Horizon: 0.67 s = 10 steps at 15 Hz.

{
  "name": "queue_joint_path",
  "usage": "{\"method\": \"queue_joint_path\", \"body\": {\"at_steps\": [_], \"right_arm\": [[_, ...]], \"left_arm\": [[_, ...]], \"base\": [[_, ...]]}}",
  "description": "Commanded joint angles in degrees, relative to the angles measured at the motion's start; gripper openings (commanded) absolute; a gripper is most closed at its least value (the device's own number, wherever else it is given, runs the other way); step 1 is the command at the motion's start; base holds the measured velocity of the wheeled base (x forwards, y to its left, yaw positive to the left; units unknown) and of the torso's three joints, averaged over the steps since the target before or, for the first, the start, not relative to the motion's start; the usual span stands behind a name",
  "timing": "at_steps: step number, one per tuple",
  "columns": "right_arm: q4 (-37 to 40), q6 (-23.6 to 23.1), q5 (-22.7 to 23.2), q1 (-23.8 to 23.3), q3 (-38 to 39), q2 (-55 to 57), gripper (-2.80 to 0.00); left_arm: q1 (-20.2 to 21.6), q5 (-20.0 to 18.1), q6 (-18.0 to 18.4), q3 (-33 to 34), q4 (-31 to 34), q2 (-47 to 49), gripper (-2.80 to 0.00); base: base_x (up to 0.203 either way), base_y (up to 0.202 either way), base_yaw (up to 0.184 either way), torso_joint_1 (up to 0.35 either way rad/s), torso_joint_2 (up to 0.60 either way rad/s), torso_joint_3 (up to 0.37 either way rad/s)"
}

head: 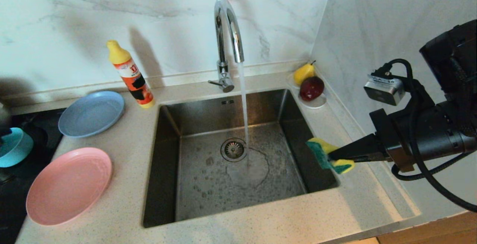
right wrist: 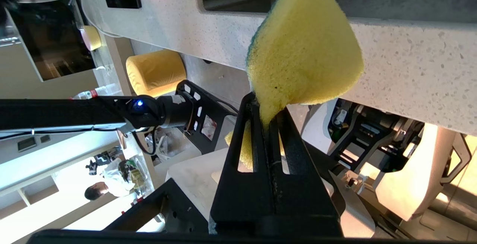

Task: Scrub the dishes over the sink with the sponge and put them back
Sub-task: Place the plate on the table, then put down the sponge

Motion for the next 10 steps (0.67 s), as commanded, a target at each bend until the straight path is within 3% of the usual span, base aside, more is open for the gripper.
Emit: {"method": "queue_joint_path", "body": {"at_steps": [1,4,7,10], "right_arm": [[0.3,0.2,0.1,-0.1,0.3,-0.4,-2.8],[0.0,0.2,0.0,-0.1,0.5,0.0,-2.8],[0.0,0.2,0.0,-0.1,0.1,0.3,-2.8],[0.0,0.2,0.0,-0.1,0.5,0.7,-2.8]], "left_arm": [[-7.2,6.8,3.7,-4.2,-2.3,2.4,-2.8],[-18.0,10.9,5.9,-4.8,-11.8,2.4,-2.8],[-30.1,13.5,6.3,-1.5,-14.1,-3.9,-2.8],[-36.0,17.1,6.6,4.9,-14.7,-15.5,-2.8]], "base": [[0.0,0.0,0.0,0.0,0.0,0.0],[0.0,0.0,0.0,0.0,0.0,0.0],[0.0,0.0,0.0,0.0,0.0,0.0],[0.0,0.0,0.0,0.0,0.0,0.0]]}}
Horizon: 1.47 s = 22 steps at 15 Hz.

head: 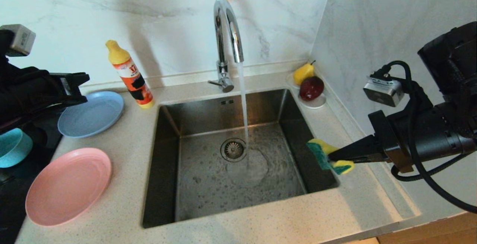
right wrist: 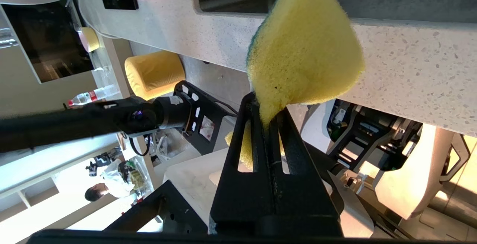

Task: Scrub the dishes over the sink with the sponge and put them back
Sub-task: Put down the sponge

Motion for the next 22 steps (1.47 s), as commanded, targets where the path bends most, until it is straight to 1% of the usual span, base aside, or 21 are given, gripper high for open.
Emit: {"method": "queue_joint_path", "body": {"at_steps": [1,3,4,5,7,8,9,11,12,13,14,15,16,17,18,20,22], "right_arm": [[0.2,0.2,0.2,0.1,0.2,0.3,-2.8],[0.3,0.1,0.1,0.1,0.4,0.2,-2.8],[0.2,0.0,0.1,0.1,1.1,-0.3,-2.8],[0.1,0.0,0.1,0.1,1.4,-0.5,-2.8],[0.1,0.0,0.2,0.1,1.4,-0.9,-2.8],[0.1,0.0,0.1,0.1,1.4,-0.9,-2.8],[0.1,-0.1,0.1,0.1,1.5,-0.8,-2.8],[0.0,0.0,0.0,-0.3,1.1,-0.2,-2.8],[0.0,0.0,0.1,-0.9,0.8,0.2,-2.8],[0.0,0.0,0.1,-1.2,0.6,0.8,-2.8],[0.0,0.1,0.0,-1.3,0.6,1.0,-2.8],[0.0,0.1,0.0,-1.3,0.5,1.8,-2.8],[-0.5,0.2,0.0,-1.3,0.3,2.6,-2.8],[-1.0,0.3,0.0,-1.2,0.4,2.8,-2.8],[-1.1,0.3,0.1,-1.0,0.4,2.7,-2.8],[-1.1,0.3,0.1,-0.6,1.1,2.4,-2.8],[-1.1,0.4,0.2,-0.5,2.0,1.6,-2.8]], "left_arm": [[-3.6,0.6,0.2,5.8,-0.1,-13.0,-2.8],[-5.0,-0.2,0.2,10.5,1.2,-23.1,-2.8],[-5.5,-1.5,0.3,12.5,3.3,-28.5,-2.8],[-5.8,-3.4,0.3,14.0,6.6,-33.5,-2.8],[-6.1,-7.3,0.3,16.2,15.3,-42.0,-2.8],[-6.3,-9.2,0.4,17.7,18.4,-45.6,-2.8],[-6.3,-11.5,0.3,19.3,20.2,-48.6,-2.8],[-6.4,-16.2,-0.1,23.0,21.8,-53.0,-2.8],[-6.4,-16.8,-0.2,23.8,21.9,-53.9,-2.8],[-6.4,-16.5,-0.2,24.4,22.0,-54.9,-2.8],[-6.7,-15.3,-0.2,26.3,21.6,-55.9,-2.8],[-7.3,-11.4,0.6,28.5,21.0,-56.8,-2.8],[-8.4,-6.5,1.7,31.1,19.7,-57.4,-2.8],[-9.0,-3.3,2.7,34.0,18.0,-58.1,-2.8],[-9.3,-0.9,3.8,37.8,15.4,-59.1,-2.8],[-9.5,2.5,4.9,44.8,10.1,-61.6,-2.8],[-9.6,5.4,5.0,49.0,9.0,-66.5,-2.8]], "base": [[0.0,0.0,0.0,0.0,0.0,0.0],[0.0,0.0,0.0,0.0,0.0,0.0],[0.0,0.0,0.0,0.0,0.0,0.0],[0.0,0.0,0.0,0.0,0.0,0.0],[0.0,0.0,0.0,0.0,0.0,0.0],[0.0,0.0,0.0,0.0,0.0,0.0],[0.0,0.0,0.0,0.0,0.0,0.0],[0.0,0.0,0.0,0.0,0.0,0.0],[0.0,0.0,0.0,0.0,0.0,0.0],[0.0,0.0,0.0,0.0,0.0,0.0],[0.0,0.0,0.0,0.0,0.0,0.0],[0.0,0.0,0.0,0.0,0.0,0.0],[0.0,0.0,0.0,0.0,0.0,0.0],[0.0,0.0,0.0,0.0,0.0,0.0],[0.0,0.0,0.0,0.0,0.0,0.0],[0.0,0.0,0.0,0.0,0.0,0.0],[0.0,0.0,0.0,0.0,0.0,0.0]]}}
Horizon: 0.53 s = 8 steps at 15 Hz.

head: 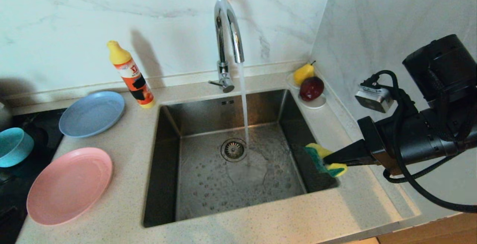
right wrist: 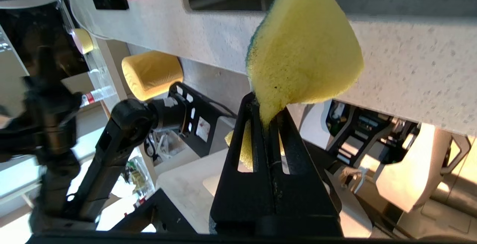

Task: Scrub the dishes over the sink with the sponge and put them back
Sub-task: Put down the sponge

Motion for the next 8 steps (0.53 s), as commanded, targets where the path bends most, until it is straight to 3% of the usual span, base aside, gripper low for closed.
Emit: {"method": "queue_joint_path", "body": {"at_steps": [1,5,8], "right_arm": [[0.3,0.2,0.2,0.1,1.2,-1.1,-2.8],[0.3,0.1,0.2,0.0,1.8,-2.8,-2.8],[0.4,0.2,0.3,0.4,1.6,-3.1,-2.8]], "left_arm": [[-0.2,1.7,0.0,5.1,0.7,-7.7,-2.8],[-0.2,5.7,0.7,7.7,13.3,-22.9,-2.8],[-0.2,9.3,0.8,8.8,18.2,-23.0,-2.8]], "base": [[0.0,0.0,0.0,0.0,0.0,0.0],[0.0,0.0,0.0,0.0,0.0,0.0],[0.0,0.0,0.0,0.0,0.0,0.0]]}}
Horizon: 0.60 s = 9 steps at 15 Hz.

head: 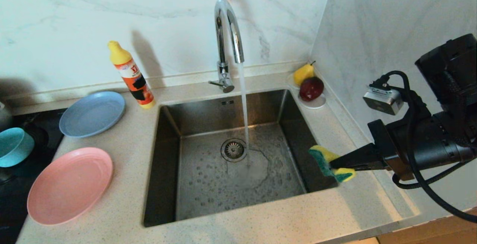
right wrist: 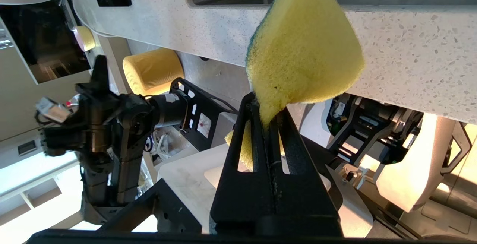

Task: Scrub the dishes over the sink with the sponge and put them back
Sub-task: Put down the sponge

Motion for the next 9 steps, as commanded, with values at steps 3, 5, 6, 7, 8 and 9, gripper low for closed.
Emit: {"method": "queue_joint_path", "body": {"at_steps": [3,5,6,7,8,9], "right_arm": [[0.0,0.2,0.0,0.3,-0.4,-0.3,-2.8],[0.1,0.1,0.0,0.3,0.1,-1.3,-2.8],[0.2,0.1,0.0,0.3,0.1,-1.4,-2.8],[0.2,0.1,0.1,0.3,0.1,-1.5,-2.8],[0.2,0.1,0.1,0.3,0.2,-1.8,-2.8],[0.2,0.1,0.0,0.3,0.7,-2.1,-2.8]], "left_arm": [[0.0,0.0,-1.0,0.9,-0.3,-2.2,-2.8],[0.0,0.0,-3.8,1.2,-0.7,-2.2,-2.8],[0.0,-0.3,-4.8,1.3,-0.9,-2.2,-2.8],[0.0,-0.2,-5.8,1.4,0.2,-2.2,-2.8],[0.0,-0.3,-4.8,1.4,1.3,-2.1,-2.8],[0.0,-0.9,-2.1,1.4,2.0,-2.2,-2.8]], "base": [[0.0,0.0,0.0,0.0,0.0,0.0],[0.0,0.0,0.0,0.0,0.0,0.0],[0.0,0.0,0.0,0.0,0.0,0.0],[0.0,0.0,0.0,0.0,0.0,0.0],[0.0,0.0,0.0,0.0,0.0,0.0],[0.0,0.0,0.0,0.0,0.0,0.0]]}}
